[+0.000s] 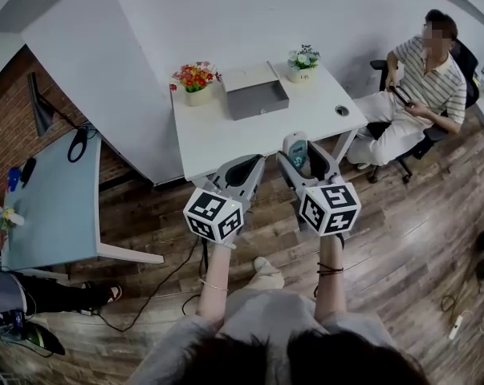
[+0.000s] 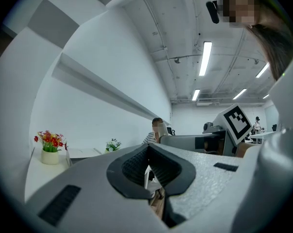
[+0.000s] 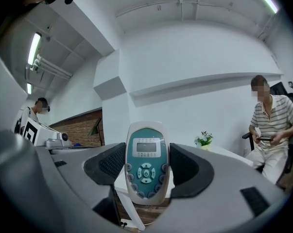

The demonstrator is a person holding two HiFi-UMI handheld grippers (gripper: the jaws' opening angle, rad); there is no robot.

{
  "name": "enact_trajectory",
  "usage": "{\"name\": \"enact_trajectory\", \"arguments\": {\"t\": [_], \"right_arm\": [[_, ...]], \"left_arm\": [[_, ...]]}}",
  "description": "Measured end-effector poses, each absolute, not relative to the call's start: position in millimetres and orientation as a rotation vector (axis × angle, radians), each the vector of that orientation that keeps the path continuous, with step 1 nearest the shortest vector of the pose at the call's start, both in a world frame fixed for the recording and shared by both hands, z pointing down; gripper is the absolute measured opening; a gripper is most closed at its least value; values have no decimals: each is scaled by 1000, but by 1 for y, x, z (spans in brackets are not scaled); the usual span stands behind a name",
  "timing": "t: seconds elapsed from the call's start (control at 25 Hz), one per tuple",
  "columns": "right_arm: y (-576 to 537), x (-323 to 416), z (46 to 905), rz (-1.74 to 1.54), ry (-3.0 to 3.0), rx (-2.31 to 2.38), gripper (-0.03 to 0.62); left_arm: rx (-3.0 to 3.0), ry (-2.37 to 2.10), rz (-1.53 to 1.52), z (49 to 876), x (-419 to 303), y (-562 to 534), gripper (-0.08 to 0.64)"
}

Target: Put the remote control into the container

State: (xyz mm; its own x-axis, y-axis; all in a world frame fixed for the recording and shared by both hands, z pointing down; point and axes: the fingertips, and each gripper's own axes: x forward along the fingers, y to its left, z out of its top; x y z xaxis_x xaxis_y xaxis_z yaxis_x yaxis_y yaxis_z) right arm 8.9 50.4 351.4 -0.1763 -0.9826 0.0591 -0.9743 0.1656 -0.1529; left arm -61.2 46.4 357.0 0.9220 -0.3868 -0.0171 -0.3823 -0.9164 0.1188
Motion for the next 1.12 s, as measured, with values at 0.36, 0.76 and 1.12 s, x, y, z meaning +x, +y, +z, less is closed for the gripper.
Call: {"name": "enact_trajectory", "arguments": {"t": [0.36,0.76,1.12], "right_arm": [[3,22,357,-254,2418,-1954,279],[-44,35,356,-243,2495,-1930,279],[-57,57,381,-341,2455,-1939,279]], "left_arm": [[2947,-628,-69,362,-46,-2,3],[2920,-643,-95,366,-33,-48,3],[2898,-621,-26,392,-23,-52,3]]}}
